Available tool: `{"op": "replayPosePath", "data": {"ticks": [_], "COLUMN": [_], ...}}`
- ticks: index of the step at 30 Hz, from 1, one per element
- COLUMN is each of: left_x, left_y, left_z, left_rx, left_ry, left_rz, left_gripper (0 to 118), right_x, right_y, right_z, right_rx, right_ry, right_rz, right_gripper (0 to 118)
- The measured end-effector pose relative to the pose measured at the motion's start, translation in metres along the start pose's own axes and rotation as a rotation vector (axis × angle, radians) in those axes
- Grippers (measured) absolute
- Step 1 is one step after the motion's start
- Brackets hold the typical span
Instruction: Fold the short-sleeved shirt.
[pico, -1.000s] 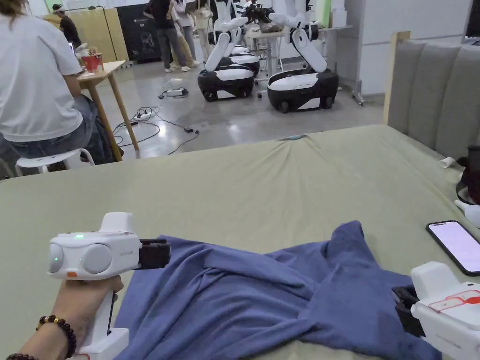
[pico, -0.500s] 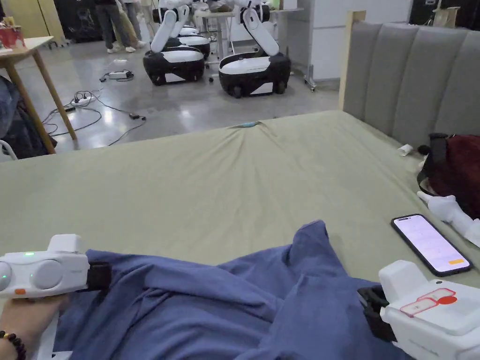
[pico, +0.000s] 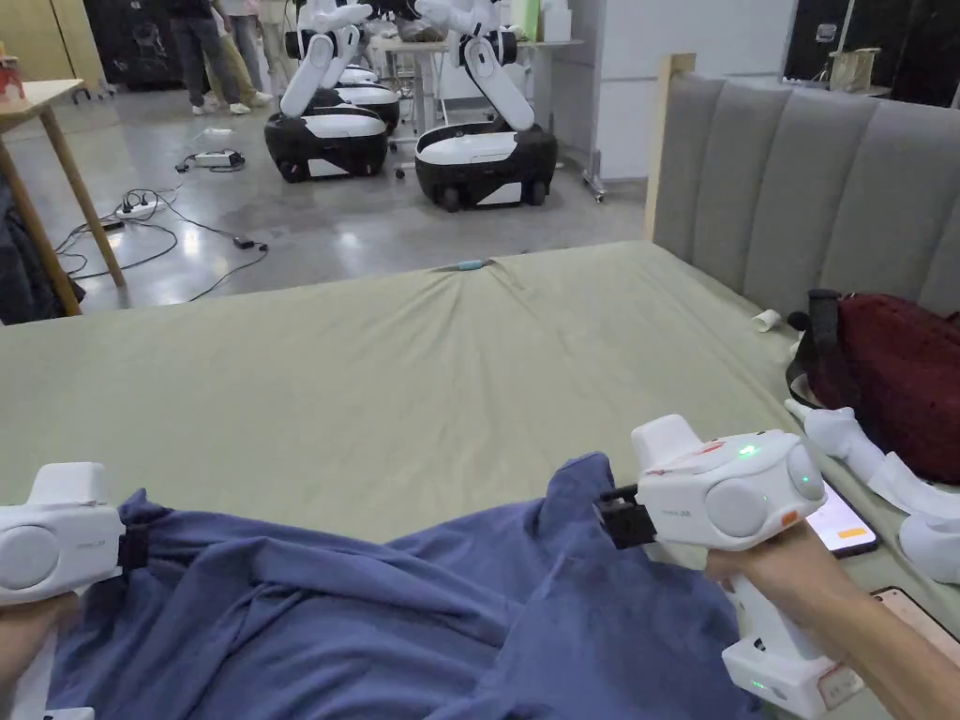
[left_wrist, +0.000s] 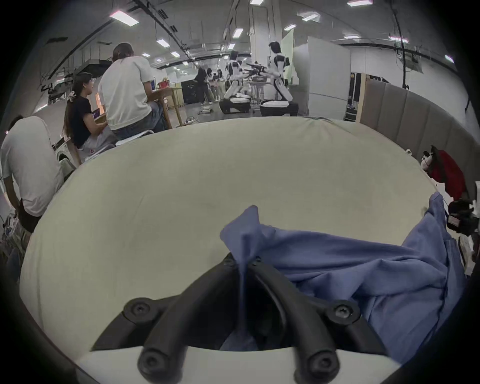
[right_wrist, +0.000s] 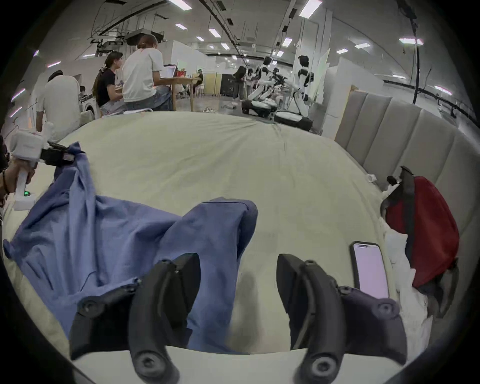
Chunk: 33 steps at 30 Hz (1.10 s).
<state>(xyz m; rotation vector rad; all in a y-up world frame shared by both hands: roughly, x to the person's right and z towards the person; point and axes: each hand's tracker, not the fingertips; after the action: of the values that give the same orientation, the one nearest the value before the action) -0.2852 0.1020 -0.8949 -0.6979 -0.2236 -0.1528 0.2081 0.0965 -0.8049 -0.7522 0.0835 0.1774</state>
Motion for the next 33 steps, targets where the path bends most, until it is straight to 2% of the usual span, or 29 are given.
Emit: {"op": "replayPosePath", "data": {"ticks": [3, 4, 6, 7, 13, 17, 22, 27, 33], "left_x": [0.001, 0.002, 0.004, 0.004, 0.004, 0.0, -0.014, -0.04, -0.072], "left_y": [0.0, 0.0, 0.0, 0.0, -0.001, 0.006, 0.028, 0.048, 0.096], "left_z": [0.0, 0.0, -0.001, -0.002, -0.002, 0.01, 0.039, 0.083, 0.148], "left_rx": [-0.001, -0.001, -0.003, -0.004, -0.006, 0.026, 0.099, 0.181, 0.334], "left_ry": [0.002, 0.002, 0.002, 0.002, 0.003, 0.008, 0.037, 0.04, 0.073], "left_rz": [-0.005, -0.005, -0.009, -0.013, -0.012, 0.01, 0.07, 0.104, 0.127], "left_gripper": [1, 1, 1, 1, 1, 1, 1, 1, 1], "right_x": [-0.004, -0.007, -0.016, -0.018, -0.018, -0.012, -0.015, -0.021, -0.028], "right_y": [0.0, 0.0, 0.0, 0.0, 0.0, 0.018, 0.066, 0.113, 0.175], "right_z": [-0.021, -0.024, -0.025, -0.026, -0.015, 0.002, 0.02, 0.054, 0.072], "right_rx": [-0.044, -0.051, -0.057, -0.062, -0.046, 0.071, 0.23, 0.349, 0.435], "right_ry": [0.036, 0.045, 0.043, 0.037, 0.043, 0.031, -0.025, 0.05, 0.027], "right_rz": [0.023, 0.036, 0.065, 0.071, 0.042, -0.023, -0.017, -0.09, -0.054], "right_gripper": [55, 47, 22, 4, 1, 1, 1, 1, 1]}}
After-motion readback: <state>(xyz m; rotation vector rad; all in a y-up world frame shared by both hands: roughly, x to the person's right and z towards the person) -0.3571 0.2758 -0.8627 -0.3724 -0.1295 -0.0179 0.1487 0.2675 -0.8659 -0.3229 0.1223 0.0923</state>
